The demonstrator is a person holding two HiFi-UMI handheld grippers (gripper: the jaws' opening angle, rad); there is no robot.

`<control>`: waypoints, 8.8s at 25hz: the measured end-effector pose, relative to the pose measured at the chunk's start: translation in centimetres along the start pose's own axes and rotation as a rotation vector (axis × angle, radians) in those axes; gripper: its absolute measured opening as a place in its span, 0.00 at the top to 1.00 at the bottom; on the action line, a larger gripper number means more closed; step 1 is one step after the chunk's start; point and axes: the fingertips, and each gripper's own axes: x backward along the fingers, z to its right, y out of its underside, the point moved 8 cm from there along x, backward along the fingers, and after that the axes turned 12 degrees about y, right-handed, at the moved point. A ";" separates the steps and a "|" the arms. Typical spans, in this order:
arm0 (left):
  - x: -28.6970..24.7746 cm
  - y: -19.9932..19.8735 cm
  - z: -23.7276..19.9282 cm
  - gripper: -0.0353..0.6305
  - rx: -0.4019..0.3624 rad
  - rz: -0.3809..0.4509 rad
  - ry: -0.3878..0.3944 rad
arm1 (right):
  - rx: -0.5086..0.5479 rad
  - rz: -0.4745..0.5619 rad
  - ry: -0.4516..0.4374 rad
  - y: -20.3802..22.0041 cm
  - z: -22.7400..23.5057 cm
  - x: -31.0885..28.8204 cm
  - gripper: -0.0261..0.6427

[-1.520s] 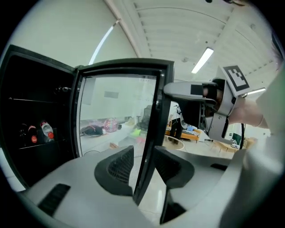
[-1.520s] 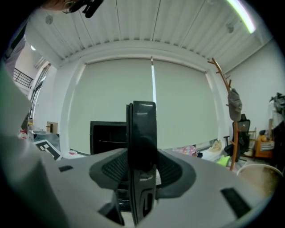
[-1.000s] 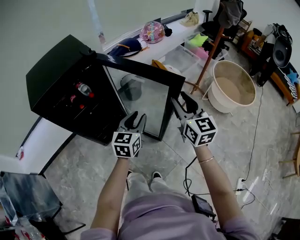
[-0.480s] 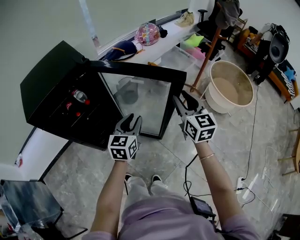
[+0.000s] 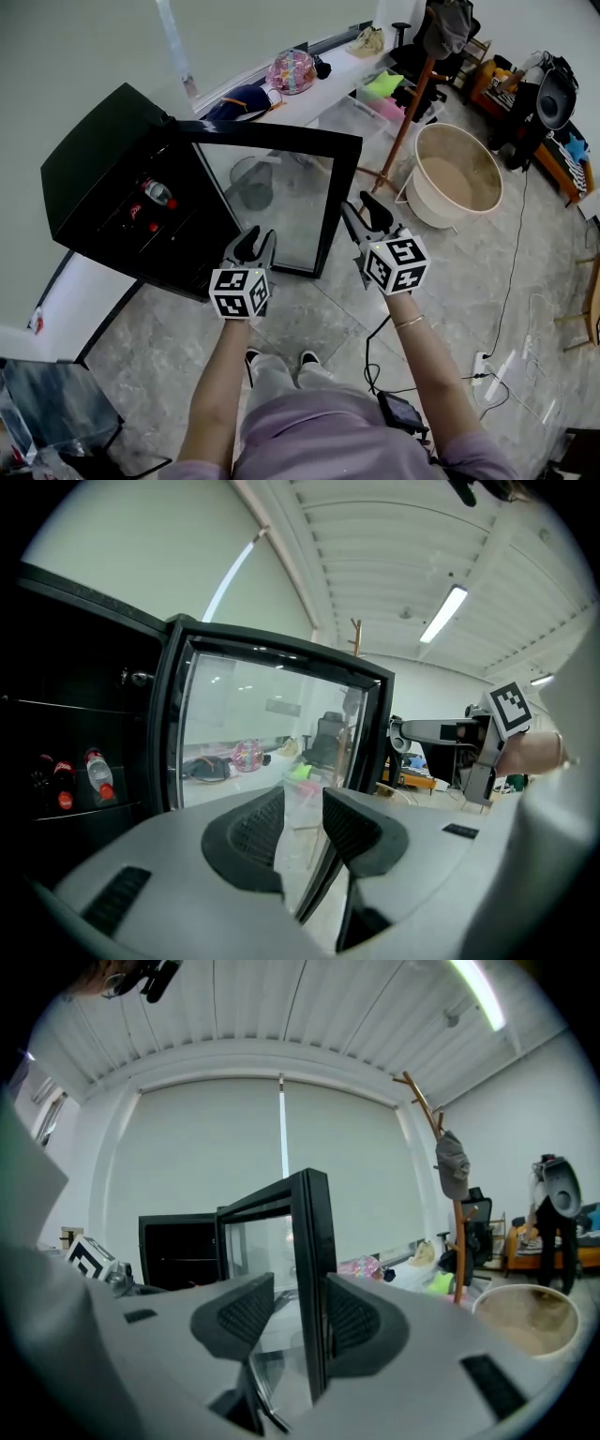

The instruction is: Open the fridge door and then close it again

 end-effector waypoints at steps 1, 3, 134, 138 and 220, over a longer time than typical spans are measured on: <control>0.0 0.0 0.1 0.76 0.001 0.002 -0.002 | 0.001 -0.004 0.000 0.1 0.1 0.2 0.69; 0.0 0.0 0.4 0.76 0.002 0.006 -0.004 | 0.003 -0.010 0.000 0.4 0.2 0.6 0.69; 29.4 5.4 -12.7 0.81 0.178 0.151 -0.606 | 0.013 -0.156 -0.818 5.8 -35.8 -2.3 0.66; 29.7 5.0 -14.6 0.80 0.170 0.145 -0.604 | 0.007 -0.167 -0.811 6.0 -36.8 -3.7 0.67; 27.2 4.4 -4.5 0.94 0.102 0.172 -0.638 | 0.097 -0.155 -0.589 5.8 -24.4 0.3 0.96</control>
